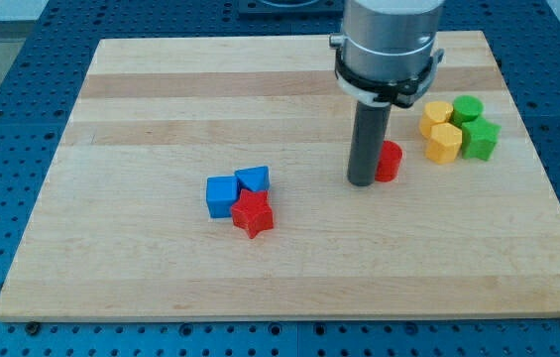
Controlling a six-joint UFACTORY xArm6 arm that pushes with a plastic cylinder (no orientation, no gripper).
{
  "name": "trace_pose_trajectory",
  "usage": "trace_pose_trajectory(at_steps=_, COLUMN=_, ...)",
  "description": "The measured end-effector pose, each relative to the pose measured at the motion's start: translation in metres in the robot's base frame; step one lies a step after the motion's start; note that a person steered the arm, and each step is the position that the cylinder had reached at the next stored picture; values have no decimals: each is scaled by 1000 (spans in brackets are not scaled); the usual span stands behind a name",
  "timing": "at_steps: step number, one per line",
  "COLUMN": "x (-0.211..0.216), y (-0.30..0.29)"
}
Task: Move the red star to the parallel left of the red circle
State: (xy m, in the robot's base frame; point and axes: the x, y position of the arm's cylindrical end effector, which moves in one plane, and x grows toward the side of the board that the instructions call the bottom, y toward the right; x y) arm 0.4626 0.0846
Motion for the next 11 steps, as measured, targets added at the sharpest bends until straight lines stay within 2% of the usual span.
trace_pose_trajectory(at_steps=2, x=-15, y=30)
trace_pose_trajectory(at_steps=3, x=-10, y=34)
trace_pose_trajectory(at_steps=4, x=32, y=20)
trace_pose_trajectory(at_steps=6, x=111, y=-77)
trace_pose_trajectory(at_steps=7, x=121, y=-128)
trace_pose_trajectory(at_steps=8, x=95, y=-143)
trace_pose_trajectory(at_steps=11, x=30, y=-123)
